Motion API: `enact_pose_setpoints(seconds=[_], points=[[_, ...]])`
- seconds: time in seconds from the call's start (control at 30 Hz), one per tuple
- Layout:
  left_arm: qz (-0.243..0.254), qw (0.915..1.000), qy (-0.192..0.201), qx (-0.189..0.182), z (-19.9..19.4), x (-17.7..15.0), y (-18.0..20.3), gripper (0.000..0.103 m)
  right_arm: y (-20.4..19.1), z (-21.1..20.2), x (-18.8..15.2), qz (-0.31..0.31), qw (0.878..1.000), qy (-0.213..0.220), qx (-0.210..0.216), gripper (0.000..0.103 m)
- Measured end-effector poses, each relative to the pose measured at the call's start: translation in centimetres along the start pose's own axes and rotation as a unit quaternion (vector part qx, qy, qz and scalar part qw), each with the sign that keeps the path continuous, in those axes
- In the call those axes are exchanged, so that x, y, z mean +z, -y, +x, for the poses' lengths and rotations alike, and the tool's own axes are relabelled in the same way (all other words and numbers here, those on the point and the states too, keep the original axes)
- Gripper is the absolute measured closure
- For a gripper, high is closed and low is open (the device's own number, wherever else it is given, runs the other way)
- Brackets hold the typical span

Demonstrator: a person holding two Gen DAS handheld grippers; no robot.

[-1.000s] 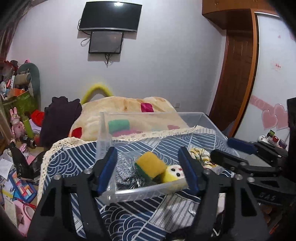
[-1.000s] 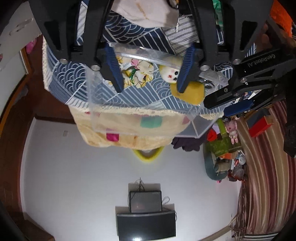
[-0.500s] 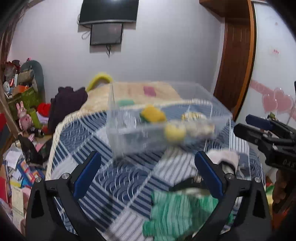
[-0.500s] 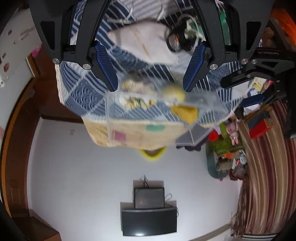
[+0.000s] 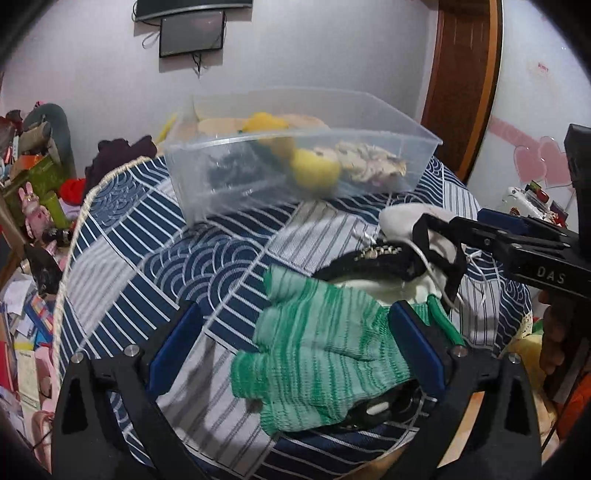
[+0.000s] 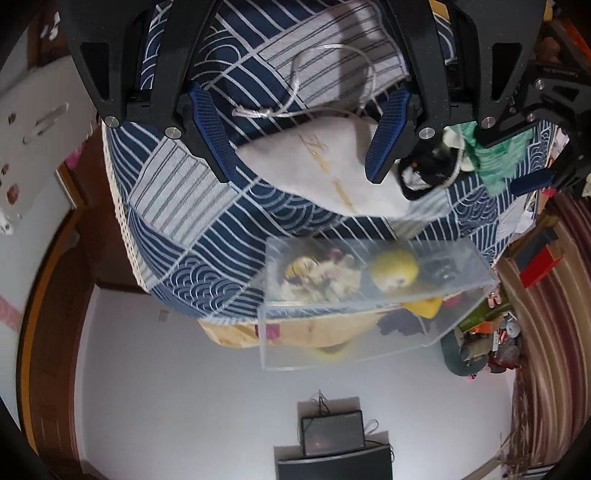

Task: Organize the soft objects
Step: 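Grasp the green knit glove with the left tool while the right tool grasps the white cloth pouch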

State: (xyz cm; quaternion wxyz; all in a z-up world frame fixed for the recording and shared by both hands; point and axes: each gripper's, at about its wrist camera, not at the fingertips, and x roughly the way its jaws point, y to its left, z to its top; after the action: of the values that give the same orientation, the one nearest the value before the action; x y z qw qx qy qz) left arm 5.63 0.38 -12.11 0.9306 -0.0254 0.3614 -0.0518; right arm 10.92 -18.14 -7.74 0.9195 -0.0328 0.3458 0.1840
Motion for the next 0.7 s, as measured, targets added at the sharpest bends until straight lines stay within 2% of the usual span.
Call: enact_pose_setpoints(seconds=[0.03, 0.07, 0.1, 0.17, 0.2, 0.23, 0.3, 0.33, 0.37, 0.43, 0.47, 0.5, 0.53, 0.7], points=[[-0.005, 1.0, -0.002, -0.005, 0.1, -0.1, -0.2, 0.001, 0.1, 0.2, -0.1, 0.001, 1.0, -0.003, 0.001, 0.033], [-0.009, 0.9999, -0.002, -0.01, 0.1, -0.2, -0.3, 0.007, 0.2, 0.5, -0.2, 0.004, 1.0, -0.007, 0.001, 0.033], [-0.013, 0.9998, -0.003, -0.017, 0.2, -0.3, -0.5, 0.018, 0.3, 0.7, -0.2, 0.005, 1.0, -0.01, 0.001, 0.033], [-0.02, 0.9993, -0.01, -0.032, 0.3, -0.4, -0.6, 0.032, 0.3, 1.2, -0.4, 0.007, 1.0, -0.016, 0.007, 0.034], [-0.022, 0.9989, -0.014, -0.038, 0.4, -0.4, -0.7, 0.041, 0.3, 1.4, -0.4, 0.008, 1.0, -0.02, 0.01, 0.039], [-0.025, 0.9987, -0.017, -0.042, 0.5, -0.4, -0.7, 0.043, 0.3, 1.6, -0.5, 0.008, 1.0, -0.023, 0.012, 0.043], [-0.029, 0.9984, -0.017, -0.046, 0.5, -0.4, -0.9, 0.053, 0.3, 1.7, -0.6, 0.006, 0.999, -0.025, 0.02, 0.06], [-0.03, 0.9984, -0.015, -0.046, 0.4, -0.4, -1.0, 0.054, 0.3, 1.6, -0.6, 0.005, 0.999, -0.026, 0.028, 0.064], [-0.031, 0.9985, -0.011, -0.045, 0.2, -0.4, -1.0, 0.057, 0.2, 1.5, -0.6, 0.002, 0.999, -0.025, 0.032, 0.072], [-0.032, 0.9987, -0.005, -0.04, -0.2, -0.3, -1.2, 0.061, -0.1, 1.3, -0.6, -0.008, 0.999, -0.022, 0.024, 0.076], [-0.032, 0.9988, -0.001, -0.038, -0.5, -0.2, -1.3, 0.063, -0.1, 1.2, -0.6, -0.012, 1.0, -0.02, 0.021, 0.081], [-0.033, 0.9988, 0.003, -0.035, -0.7, -0.2, -1.4, 0.066, -0.1, 1.1, -0.6, -0.012, 1.0, -0.017, 0.021, 0.093], [-0.033, 0.9989, 0.007, -0.034, -0.9, -0.1, -1.5, 0.067, 0.0, 0.9, -0.6, -0.012, 1.0, -0.013, 0.022, 0.096], [-0.031, 0.9987, 0.039, -0.013, -2.6, 0.7, -2.1, 0.067, 0.7, 0.0, -0.3, -0.003, 1.0, 0.001, 0.018, 0.096]])
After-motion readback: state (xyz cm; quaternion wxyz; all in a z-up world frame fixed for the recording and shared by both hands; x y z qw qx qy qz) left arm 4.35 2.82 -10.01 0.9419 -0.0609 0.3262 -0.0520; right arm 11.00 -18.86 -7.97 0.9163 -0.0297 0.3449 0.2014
